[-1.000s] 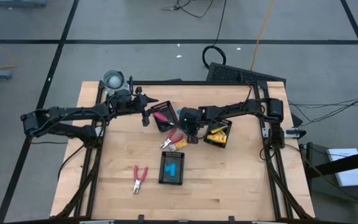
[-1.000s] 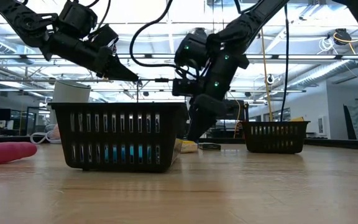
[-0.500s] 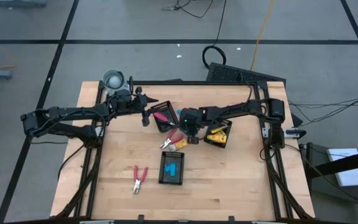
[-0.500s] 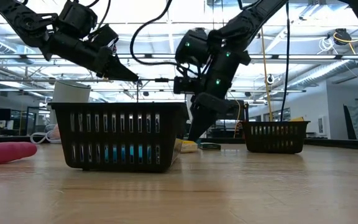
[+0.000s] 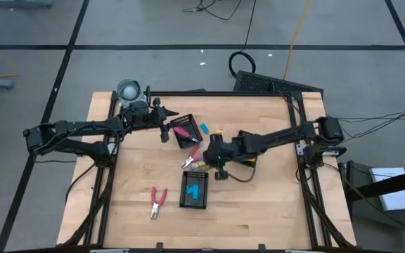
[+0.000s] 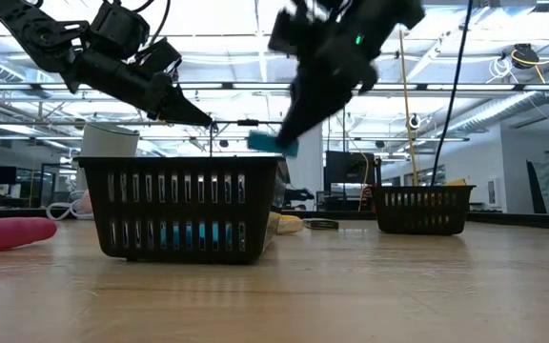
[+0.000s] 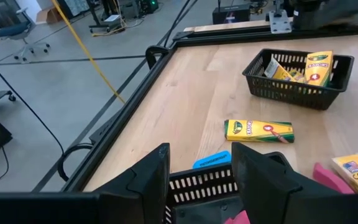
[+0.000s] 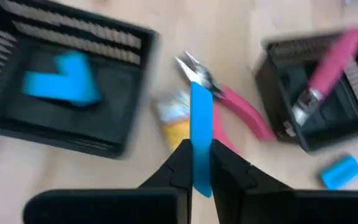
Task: Pick & Place School Supplies
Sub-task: Put the blue eraser into the bottom left black basket
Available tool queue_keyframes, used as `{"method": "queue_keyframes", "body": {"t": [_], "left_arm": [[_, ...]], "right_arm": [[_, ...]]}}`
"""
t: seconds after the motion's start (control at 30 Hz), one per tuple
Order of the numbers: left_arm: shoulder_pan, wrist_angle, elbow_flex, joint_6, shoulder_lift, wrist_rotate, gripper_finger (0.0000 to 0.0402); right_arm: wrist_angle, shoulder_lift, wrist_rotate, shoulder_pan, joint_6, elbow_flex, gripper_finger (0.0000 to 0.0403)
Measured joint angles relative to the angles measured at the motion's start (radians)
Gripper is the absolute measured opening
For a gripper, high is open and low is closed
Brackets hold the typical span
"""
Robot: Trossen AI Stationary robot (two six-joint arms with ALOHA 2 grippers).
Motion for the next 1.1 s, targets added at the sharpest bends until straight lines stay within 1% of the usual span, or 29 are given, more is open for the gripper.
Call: {"method": "queue_keyframes", "body": {"t": [0.1, 0.2, 0.27, 0.37, 0.47, 0.53, 0.67, 0.77, 0.8, 0.9, 0.97, 1.03, 1.1], "left_arm": [[0.003, 0.000, 0.000, -0.001, 0.000, 0.000, 0.0177], [0.003, 0.000, 0.000, -0.004, 0.000, 0.001, 0.0177], [0.004, 0.000, 0.000, -0.005, 0.000, 0.001, 0.0177], [0.004, 0.001, 0.000, -0.009, 0.000, 0.001, 0.0177], [0.004, 0.001, 0.000, -0.014, 0.000, 0.001, 0.0177], [0.004, 0.001, 0.000, -0.016, 0.000, 0.001, 0.0177], [0.004, 0.001, 0.000, -0.016, 0.000, 0.001, 0.0177], [0.004, 0.001, 0.000, -0.016, 0.000, 0.001, 0.0177], [0.004, 0.001, 0.000, -0.016, 0.000, 0.002, 0.0177], [0.004, 0.001, 0.000, -0.015, 0.000, 0.002, 0.0177], [0.004, 0.001, 0.000, -0.014, 0.000, 0.001, 0.0177], [0.004, 0.002, 0.000, -0.011, 0.000, 0.002, 0.0177], [0.005, 0.002, 0.000, -0.008, 0.000, 0.001, 0.0177]], "right_arm": [[0.037, -0.014, -0.011, 0.064, 0.008, 0.000, 0.0022], [0.084, 0.002, -0.084, 0.109, 0.040, 0.001, 0.0022], [0.097, 0.028, -0.109, 0.125, 0.054, 0.001, 0.0022], [0.104, 0.071, -0.112, 0.128, 0.058, 0.000, 0.0022], [0.136, 0.108, -0.155, 0.125, 0.066, 0.002, 0.0022], [0.147, 0.138, -0.182, 0.125, 0.053, 0.030, 0.0022], [0.086, 0.169, -0.187, 0.128, 0.025, 0.098, 0.0022], [0.069, 0.180, -0.188, 0.124, 0.025, 0.114, 0.0022], [0.065, 0.180, -0.188, 0.121, 0.025, 0.113, 0.0027], [0.071, 0.181, -0.188, 0.116, 0.025, 0.113, 0.0060], [0.065, 0.181, -0.208, 0.113, 0.024, 0.121, 0.0070], [0.050, 0.182, -0.213, 0.113, 0.016, 0.142, 0.0058], [0.048, 0.181, -0.213, 0.115, -0.005, 0.167, 0.0027]]}}
